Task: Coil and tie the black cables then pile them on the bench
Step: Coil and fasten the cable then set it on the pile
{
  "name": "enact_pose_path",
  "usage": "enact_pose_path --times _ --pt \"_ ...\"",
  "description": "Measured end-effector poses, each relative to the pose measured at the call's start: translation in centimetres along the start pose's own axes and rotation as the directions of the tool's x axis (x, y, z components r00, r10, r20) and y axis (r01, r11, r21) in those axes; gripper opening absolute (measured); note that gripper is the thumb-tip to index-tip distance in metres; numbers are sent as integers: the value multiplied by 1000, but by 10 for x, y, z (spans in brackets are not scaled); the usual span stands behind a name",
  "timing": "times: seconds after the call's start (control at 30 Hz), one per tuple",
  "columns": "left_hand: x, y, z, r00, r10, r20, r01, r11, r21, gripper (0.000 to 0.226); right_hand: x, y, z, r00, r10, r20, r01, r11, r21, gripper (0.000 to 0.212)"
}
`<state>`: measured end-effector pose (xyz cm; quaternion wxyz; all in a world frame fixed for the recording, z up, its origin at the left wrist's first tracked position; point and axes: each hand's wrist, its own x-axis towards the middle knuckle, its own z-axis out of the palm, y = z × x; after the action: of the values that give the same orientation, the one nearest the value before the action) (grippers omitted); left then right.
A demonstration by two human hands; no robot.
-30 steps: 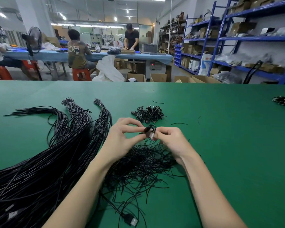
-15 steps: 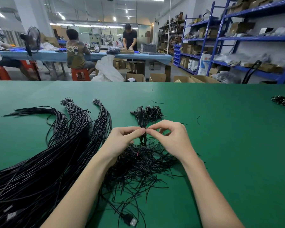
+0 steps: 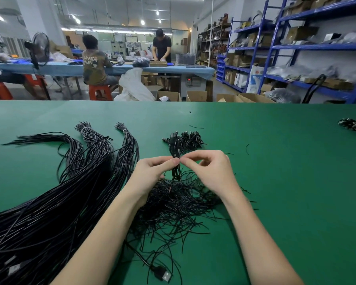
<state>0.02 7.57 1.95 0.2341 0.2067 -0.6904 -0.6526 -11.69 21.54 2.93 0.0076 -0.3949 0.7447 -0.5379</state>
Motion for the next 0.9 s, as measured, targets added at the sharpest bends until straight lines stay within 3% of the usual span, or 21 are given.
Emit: enact_pose_path --times 0.2,0.3,0.37,0.4,0.47,0.5,0.53,0.57,0.6,0.67,0.7,0.8,0.9 --pt "-1 4 3 991 -114 64 123 979 -163 56 -4 0 -7 969 -246 17 242 931 -274 14" --pt "-2 5 3 996 -87 25 89 987 -132 59 -4 1 1 974 -221 -46 201 941 -273 11" --pt "-2 6 3 999 -42 8 42 998 -55 56 1 2 3 998 56 26 -56 998 -6 14" --pt "-2 7 3 1000 -14 13 14 1000 -13 53 3 2 1 960 238 146 -263 946 188 14" --pt "-2 8 4 999 31 21 -32 999 31 50 1 1 -4 773 448 449 -630 626 461 9" --pt "-3 9 4 999 35 27 -36 999 35 48 -1 2 -5 707 458 538 -707 483 517 8" --pt "-3 9 5 999 25 36 -26 999 33 48 -3 3 -6 686 445 576 -728 426 537 8" --pt "-2 9 4 999 5 46 -6 1000 24 49 -3 4 -8 700 426 572 -713 462 528 9" --pt "-2 10 4 998 -26 55 25 1000 6 50 -3 3 -10 753 404 520 -649 589 482 8" --pt "-2 9 3 993 -97 75 101 993 -60 53 -2 0 -16 902 288 322 -385 875 294 5" --pt "-2 9 1 988 -126 86 134 986 -97 52 0 -2 -19 954 189 232 -238 949 206 3" --pt "-2 9 1 979 -163 121 181 971 -154 43 1 -3 -22 992 -68 108 69 998 -7 11" --pt "-2 10 1 970 -180 166 209 962 -174 38 0 -3 -20 981 -169 91 179 976 -120 7"
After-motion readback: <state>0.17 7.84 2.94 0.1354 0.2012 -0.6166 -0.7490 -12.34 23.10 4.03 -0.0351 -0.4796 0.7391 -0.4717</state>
